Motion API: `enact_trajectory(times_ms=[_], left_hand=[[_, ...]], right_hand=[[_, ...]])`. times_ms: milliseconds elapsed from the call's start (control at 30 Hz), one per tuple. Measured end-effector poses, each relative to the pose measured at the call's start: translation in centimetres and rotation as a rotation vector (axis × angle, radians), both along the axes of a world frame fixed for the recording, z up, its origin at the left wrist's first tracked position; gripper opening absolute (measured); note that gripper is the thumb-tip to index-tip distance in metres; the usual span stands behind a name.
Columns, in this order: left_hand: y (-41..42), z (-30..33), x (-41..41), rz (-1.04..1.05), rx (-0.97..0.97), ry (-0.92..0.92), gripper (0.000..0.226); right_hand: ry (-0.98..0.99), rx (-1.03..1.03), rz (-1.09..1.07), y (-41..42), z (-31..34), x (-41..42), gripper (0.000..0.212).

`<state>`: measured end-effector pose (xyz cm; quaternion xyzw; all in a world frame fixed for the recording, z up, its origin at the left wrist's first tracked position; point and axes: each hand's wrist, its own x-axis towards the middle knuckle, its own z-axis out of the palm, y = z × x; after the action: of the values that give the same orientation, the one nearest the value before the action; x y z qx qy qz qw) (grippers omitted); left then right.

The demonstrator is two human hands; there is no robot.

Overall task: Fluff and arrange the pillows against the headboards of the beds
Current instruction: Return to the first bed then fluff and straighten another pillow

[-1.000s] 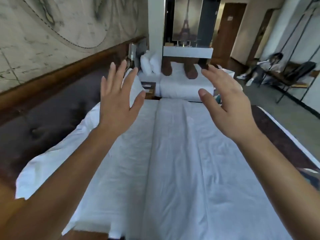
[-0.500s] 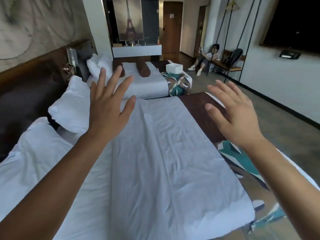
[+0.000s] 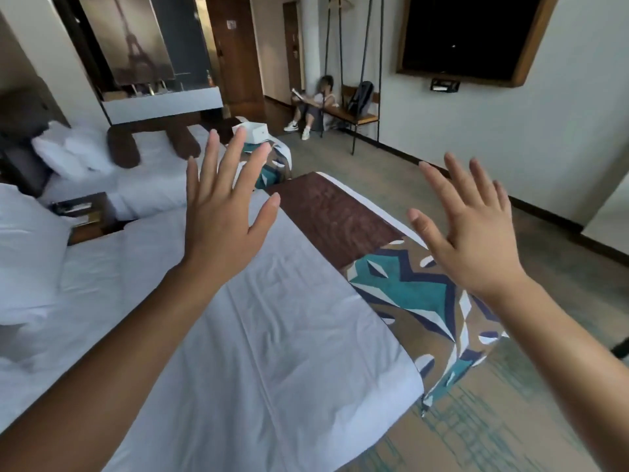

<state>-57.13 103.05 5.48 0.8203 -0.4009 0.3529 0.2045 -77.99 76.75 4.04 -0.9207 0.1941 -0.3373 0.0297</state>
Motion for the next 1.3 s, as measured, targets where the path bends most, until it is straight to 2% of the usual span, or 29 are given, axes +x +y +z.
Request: enact_trajectory(times_ms=[200, 367, 533, 800, 1033, 1300], left_hand=[[-10.7, -1.2, 2.7, -0.146, 0.013, -0.021, 0.058], [-18.7, -1.7, 4.5, -0.239, 0.042, -0.047, 0.058], [-26.4, -1.3, 5.9, -0.383, 0.050, -0.037, 0.059], [-41.0, -3.2, 1.9, -0.595, 0.115, 0.040, 0.061], [-56.8, -4.9, -3.3, -0.697, 0.118, 0.074, 0.064], [-73.9, -5.4, -8.6, -0.687, 0.128, 0.135, 0.066]], right_hand=[[0.045, -0.032, -0.188, -5.5, 0.3, -2.5, 0.066], [0.135, -0.045, -0.381, -9.2, 0.4, -3.7, 0.076], [0.141, -0.033, -0.532, -12.7, 0.9, -5.5, 0.080], [0.165, 0.015, -0.748, -20.6, -1.3, -11.4, 0.075], [0.148, 0.057, -0.824, -32.8, -3.5, -17.2, 0.081], [0.172, 0.086, -0.791, -49.3, -2.8, -22.5, 0.079]])
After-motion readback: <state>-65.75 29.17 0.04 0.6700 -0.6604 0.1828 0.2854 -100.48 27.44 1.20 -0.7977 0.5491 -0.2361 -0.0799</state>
